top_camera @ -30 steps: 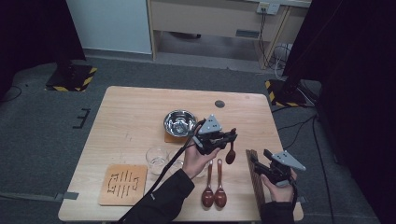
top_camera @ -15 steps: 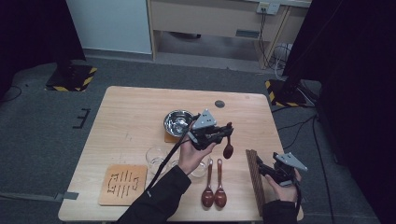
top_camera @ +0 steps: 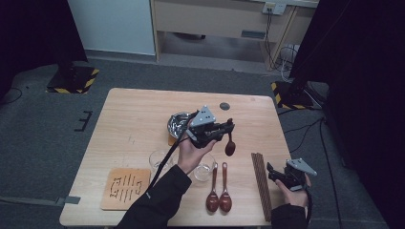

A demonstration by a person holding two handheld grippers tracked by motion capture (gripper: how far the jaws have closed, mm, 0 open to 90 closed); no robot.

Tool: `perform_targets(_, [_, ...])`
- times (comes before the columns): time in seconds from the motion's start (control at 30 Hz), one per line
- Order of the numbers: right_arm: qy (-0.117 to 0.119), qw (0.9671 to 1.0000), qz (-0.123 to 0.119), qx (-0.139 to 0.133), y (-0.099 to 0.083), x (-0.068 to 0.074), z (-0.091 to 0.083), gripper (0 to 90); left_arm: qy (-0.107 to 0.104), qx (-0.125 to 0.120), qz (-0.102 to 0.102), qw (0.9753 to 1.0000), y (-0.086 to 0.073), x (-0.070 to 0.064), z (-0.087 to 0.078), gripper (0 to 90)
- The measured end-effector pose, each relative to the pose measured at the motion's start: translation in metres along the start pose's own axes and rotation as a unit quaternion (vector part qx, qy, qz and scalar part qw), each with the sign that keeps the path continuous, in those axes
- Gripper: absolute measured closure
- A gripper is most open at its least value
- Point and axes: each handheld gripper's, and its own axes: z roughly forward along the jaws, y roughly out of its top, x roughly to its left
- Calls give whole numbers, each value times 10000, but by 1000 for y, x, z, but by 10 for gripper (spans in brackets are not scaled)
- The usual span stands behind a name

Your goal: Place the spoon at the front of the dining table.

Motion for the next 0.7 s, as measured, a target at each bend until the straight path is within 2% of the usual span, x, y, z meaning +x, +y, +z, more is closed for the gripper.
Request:
perform_targets(0.17, [-102, 9999, 4, 115, -5, -6, 3, 170, 56, -66, -3, 10000, 3, 5, -6, 847])
perform_targets(0.4, [-53, 9993, -2, 373, -10, -13, 8, 155, 184, -130, -11, 9997, 7, 14, -16, 847])
perform_targets(0.57, [-43, 9982, -33, 605, -15, -16, 14, 122, 286, -216, -51, 9993, 10, 24, -26, 846])
perform_targets(0.7, [-23, 9979, 7, 642, -15, -17, 15, 107, 423, -247, -70, 9988, 12, 35, -35, 847])
